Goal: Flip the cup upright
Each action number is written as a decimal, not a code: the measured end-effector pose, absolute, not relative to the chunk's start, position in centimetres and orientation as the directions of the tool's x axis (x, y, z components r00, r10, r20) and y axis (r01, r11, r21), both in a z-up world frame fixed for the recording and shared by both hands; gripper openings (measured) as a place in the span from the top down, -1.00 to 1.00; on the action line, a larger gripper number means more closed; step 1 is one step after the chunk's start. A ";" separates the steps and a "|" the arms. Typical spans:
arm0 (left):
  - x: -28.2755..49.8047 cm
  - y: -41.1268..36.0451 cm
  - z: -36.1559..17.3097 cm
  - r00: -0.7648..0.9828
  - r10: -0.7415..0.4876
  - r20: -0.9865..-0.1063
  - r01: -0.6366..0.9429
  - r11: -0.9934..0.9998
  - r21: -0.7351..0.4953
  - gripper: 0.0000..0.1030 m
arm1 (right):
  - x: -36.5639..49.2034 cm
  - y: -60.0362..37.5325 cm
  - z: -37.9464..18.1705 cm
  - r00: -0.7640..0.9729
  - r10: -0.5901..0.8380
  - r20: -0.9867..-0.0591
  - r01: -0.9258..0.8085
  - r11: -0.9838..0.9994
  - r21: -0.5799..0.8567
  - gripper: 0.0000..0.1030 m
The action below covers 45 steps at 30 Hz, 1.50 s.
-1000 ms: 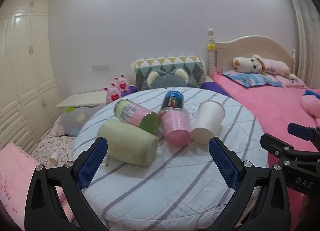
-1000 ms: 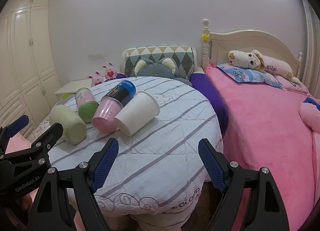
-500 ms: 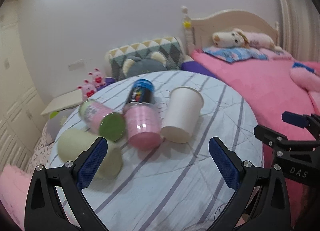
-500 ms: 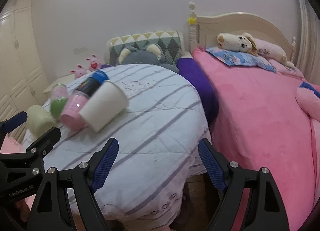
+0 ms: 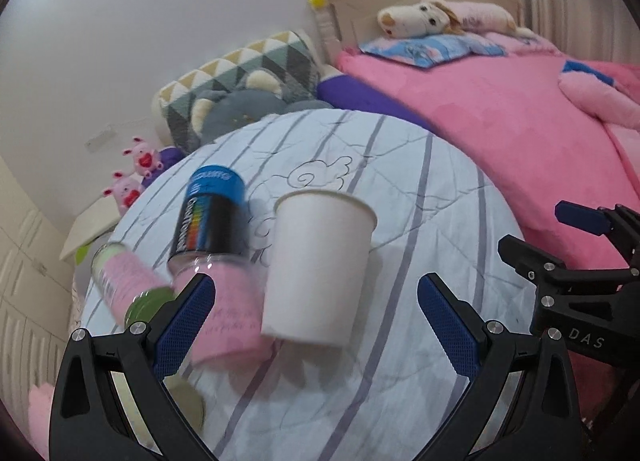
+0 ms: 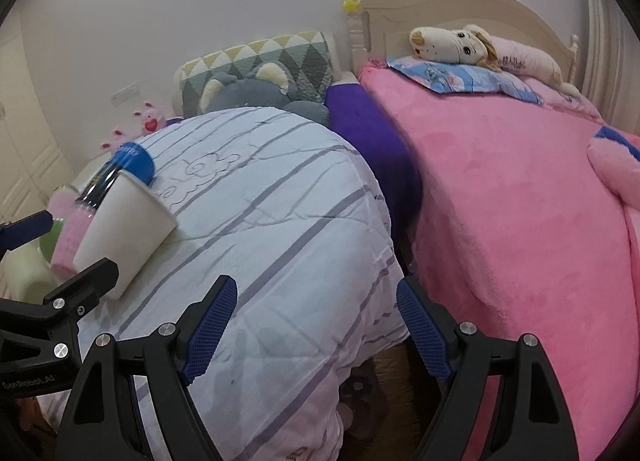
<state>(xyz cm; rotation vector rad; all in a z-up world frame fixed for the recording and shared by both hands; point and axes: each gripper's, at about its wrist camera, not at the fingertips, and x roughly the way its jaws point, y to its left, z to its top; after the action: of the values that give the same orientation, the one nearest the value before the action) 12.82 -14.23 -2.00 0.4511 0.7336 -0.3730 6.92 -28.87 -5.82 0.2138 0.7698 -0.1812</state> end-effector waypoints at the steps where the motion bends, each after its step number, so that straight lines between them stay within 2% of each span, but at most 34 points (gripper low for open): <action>1: 13.1 -14.6 -2.1 0.682 -0.161 -0.714 0.481 0.834 0.271 -0.99 | 7.1 -29.1 -5.9 0.701 -0.081 -0.709 0.244 0.961 0.132 -0.62; 11: 16.4 -16.3 -3.7 0.585 -0.127 -0.801 0.508 0.827 0.239 -0.98 | 8.2 -30.5 -5.6 0.704 -0.039 -0.709 0.232 0.956 0.178 -0.62; 12: 16.8 -16.2 -3.9 0.574 -0.126 -0.809 0.506 0.832 0.229 -0.93 | 8.3 -30.6 -5.6 0.704 -0.037 -0.709 0.234 0.955 0.182 -0.62; 14: 17.4 -16.1 -4.3 0.554 -0.120 -0.824 0.501 0.838 0.215 -0.67 | 8.4 -30.8 -5.7 0.704 -0.034 -0.710 0.233 0.954 0.186 -0.62; 16: 18.2 -16.0 -5.3 0.524 -0.090 -0.847 0.485 0.849 0.209 -0.30 | 8.6 -31.0 -5.9 0.700 -0.030 -0.714 0.236 0.953 0.191 -0.62; 18: 18.6 -15.8 -5.9 0.513 -0.069 -0.855 0.468 0.858 0.212 -0.26 | 8.6 -31.4 -6.1 0.694 -0.020 -0.720 0.242 0.948 0.207 -0.62; 23: 18.2 -14.8 -4.5 0.498 -0.170 -0.850 0.465 0.880 0.097 -0.26 | 8.5 -31.8 -6.4 0.689 -0.019 -0.724 0.261 0.939 0.223 -0.62; 33: 16.7 -14.4 -3.0 0.529 -0.160 -0.834 0.449 0.886 0.114 -0.26 | 7.7 -31.7 -5.7 0.692 -0.010 -0.722 0.254 0.939 0.231 -0.62; 45: 13.2 -12.2 -2.2 0.535 -0.104 -0.838 0.341 0.934 0.102 -0.27 | 4.9 -29.6 -3.8 0.703 -0.021 -0.711 0.219 0.957 0.188 -0.62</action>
<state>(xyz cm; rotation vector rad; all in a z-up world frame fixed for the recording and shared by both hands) 13.19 -12.22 -2.19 0.2674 0.9733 -0.2689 4.92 -29.60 -3.77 0.2686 0.7817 -0.1352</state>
